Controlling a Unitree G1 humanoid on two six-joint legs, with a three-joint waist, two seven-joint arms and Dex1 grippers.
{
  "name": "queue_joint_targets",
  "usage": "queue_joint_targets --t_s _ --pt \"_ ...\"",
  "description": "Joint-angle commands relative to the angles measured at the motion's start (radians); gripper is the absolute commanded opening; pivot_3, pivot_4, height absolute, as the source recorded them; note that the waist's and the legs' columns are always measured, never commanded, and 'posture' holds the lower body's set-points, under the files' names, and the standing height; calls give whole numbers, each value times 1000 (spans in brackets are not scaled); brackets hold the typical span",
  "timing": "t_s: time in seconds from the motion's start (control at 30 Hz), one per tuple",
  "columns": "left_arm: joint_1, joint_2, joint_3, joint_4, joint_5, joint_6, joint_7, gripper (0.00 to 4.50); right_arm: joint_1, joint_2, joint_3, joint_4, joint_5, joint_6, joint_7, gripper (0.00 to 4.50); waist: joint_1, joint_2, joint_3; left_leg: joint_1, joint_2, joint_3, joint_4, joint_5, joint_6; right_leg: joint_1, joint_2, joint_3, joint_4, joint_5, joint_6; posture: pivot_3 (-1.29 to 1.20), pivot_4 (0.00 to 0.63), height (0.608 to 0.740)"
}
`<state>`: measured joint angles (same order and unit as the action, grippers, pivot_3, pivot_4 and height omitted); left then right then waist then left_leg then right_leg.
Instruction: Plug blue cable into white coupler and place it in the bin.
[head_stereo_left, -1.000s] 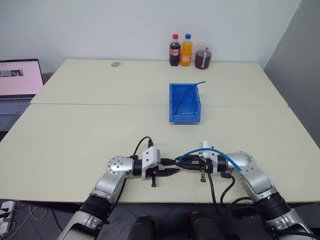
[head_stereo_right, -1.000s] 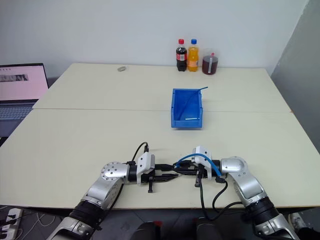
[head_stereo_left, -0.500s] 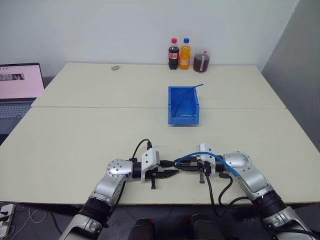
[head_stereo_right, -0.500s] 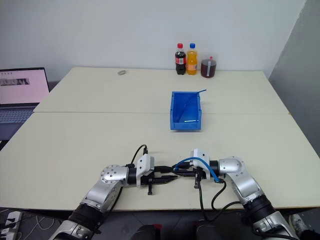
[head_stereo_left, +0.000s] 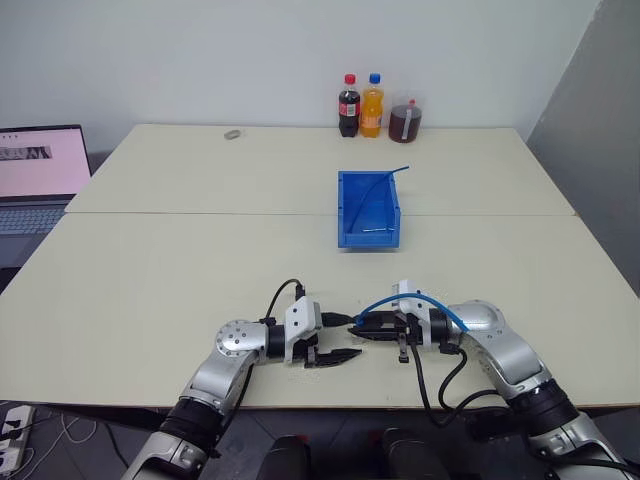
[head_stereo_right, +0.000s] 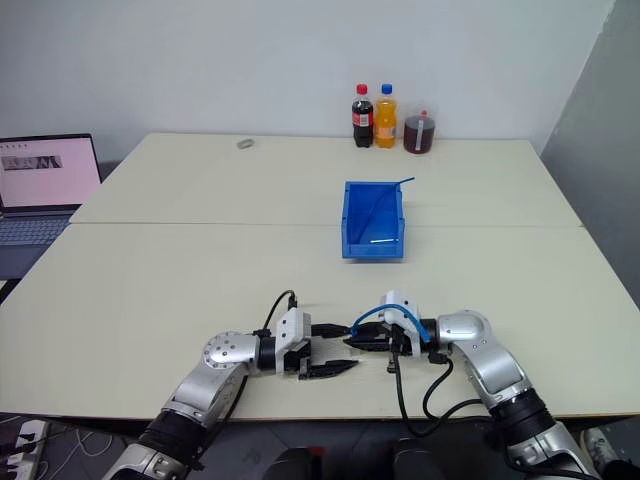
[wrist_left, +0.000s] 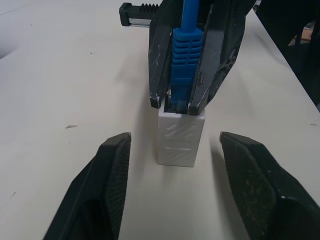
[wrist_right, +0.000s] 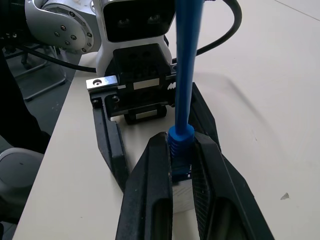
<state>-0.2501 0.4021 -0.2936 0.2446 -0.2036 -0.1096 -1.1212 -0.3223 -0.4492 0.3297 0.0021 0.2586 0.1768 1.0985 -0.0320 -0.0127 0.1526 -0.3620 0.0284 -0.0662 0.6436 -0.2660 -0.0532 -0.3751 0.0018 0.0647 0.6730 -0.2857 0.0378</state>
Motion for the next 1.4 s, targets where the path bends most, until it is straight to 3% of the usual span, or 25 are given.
queue_joint_targets --t_s 0.03,0.2,0.33,0.47,0.57,0.73,0.9,1.07,1.17,1.37,1.4 --pt "44 17 5 2 30 18 29 3278 -8 -13 -34 -55 28 34 2 224 0 0 1 0 0 0 0 0 0 0 0 0 0 0 0 0 150 740" --pt "83 20 40 -53 20 29 79 3278 -25 -10 -73 -96 67 84 -15 224 -1 0 6 -3 0 0 -1 0 0 -4 0 1 0 0 0 0 150 740" --pt "113 15 64 -118 39 51 168 3278 -76 -23 -135 -152 134 252 -61 222 -7 1 9 -3 1 1 -2 0 0 -5 0 1 1 0 0 0 150 740" --pt "152 -67 155 -264 24 112 394 3278 -239 -18 -281 -185 264 489 -184 221 -12 1 17 -4 1 1 -2 0 0 -6 0 2 2 0 0 0 150 740" --pt "192 -89 146 -378 89 183 498 3278 -364 -1 -348 -142 326 595 -247 220 -12 0 18 -13 0 0 0 0 0 -15 0 1 5 1 1 0 150 740" --pt "159 -178 172 -507 140 283 691 3278 -598 54 -369 150 253 621 -372 218 -8 0 18 -18 0 -2 0 0 0 -17 -1 -2 2 3 -5 0 150 740" --pt "35 -224 198 -569 203 323 817 3278 -764 82 -289 470 129 557 -370 218 0 -2 22 -22 -2 -1 1 0 0 -21 -2 -1 4 4 -4 0 150 740" --pt "-5 -242 171 -626 183 372 820 3278 -879 117 -287 775 66 445 -323 217 -1 -2 22 -24 -2 3 0 0 0 -24 -4 1 3 5 -4 0 150 740" --pt "12 -239 159 -636 189 371 822 3278 -938 138 -288 946 26 391 -306 217 0 -2 22 -34 -2 6 1 0 -1 -34 -5 3 5 5 -5 0 150 740" --pt "0 -236 163 -630 185 371 828 3278 -1022 168 -311 1159 -39 306 -352 217 -1 -1 22 -36 -2 7 1 0 -1 -38 -5 4 6 5 -5 0 150 740" --pt "-5 -236 163 -625 186 368 829 3278 -1035 172 -317 1178 -43 296 -345 567 -1 -1 22 -36 -2 7 1 0 -1 -38 -5 4 6 5 -5 0 150 740"
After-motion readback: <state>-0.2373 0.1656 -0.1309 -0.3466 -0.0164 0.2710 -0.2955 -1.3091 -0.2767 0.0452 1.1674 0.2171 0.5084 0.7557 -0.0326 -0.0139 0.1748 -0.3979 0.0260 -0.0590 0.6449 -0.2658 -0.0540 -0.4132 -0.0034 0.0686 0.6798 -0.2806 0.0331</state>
